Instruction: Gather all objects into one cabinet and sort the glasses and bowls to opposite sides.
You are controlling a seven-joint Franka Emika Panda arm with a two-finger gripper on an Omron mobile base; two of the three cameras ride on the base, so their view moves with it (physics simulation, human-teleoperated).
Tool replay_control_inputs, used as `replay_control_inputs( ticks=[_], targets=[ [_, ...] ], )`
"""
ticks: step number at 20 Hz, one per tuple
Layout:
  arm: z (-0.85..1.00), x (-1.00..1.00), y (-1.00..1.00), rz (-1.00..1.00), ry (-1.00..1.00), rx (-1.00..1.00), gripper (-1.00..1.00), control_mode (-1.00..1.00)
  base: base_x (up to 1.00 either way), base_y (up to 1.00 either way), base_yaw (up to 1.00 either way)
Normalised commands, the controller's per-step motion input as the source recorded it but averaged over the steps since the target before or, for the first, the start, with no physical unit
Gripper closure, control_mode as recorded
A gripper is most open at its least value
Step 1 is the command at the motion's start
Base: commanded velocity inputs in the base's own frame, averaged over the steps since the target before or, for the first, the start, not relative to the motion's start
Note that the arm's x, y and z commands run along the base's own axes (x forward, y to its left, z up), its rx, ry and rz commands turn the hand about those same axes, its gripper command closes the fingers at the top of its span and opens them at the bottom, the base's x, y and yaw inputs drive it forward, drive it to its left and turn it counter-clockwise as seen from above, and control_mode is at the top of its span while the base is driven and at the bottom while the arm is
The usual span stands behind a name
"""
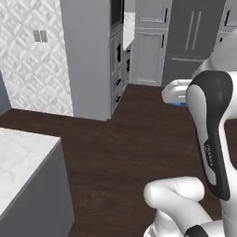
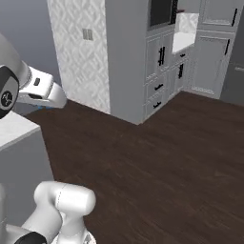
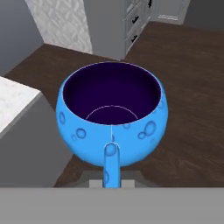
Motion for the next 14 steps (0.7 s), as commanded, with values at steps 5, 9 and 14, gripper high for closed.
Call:
replay_control_inputs(
  ticks=[5, 9, 14],
  targets=[
    [0.0, 0.0, 0.0, 0.0, 0.0, 0.0, 1.0, 1.0, 0.69, 0.0, -0.56],
    [0.0, 0.0, 0.0, 0.0, 0.0, 0.0, 1.0, 1.0, 1.0, 0.32, -0.44],
    [0.0, 0.0, 0.0, 0.0, 0.0, 0.0, 1.0, 1.0, 1.0, 0.47, -0.35]
  ],
)
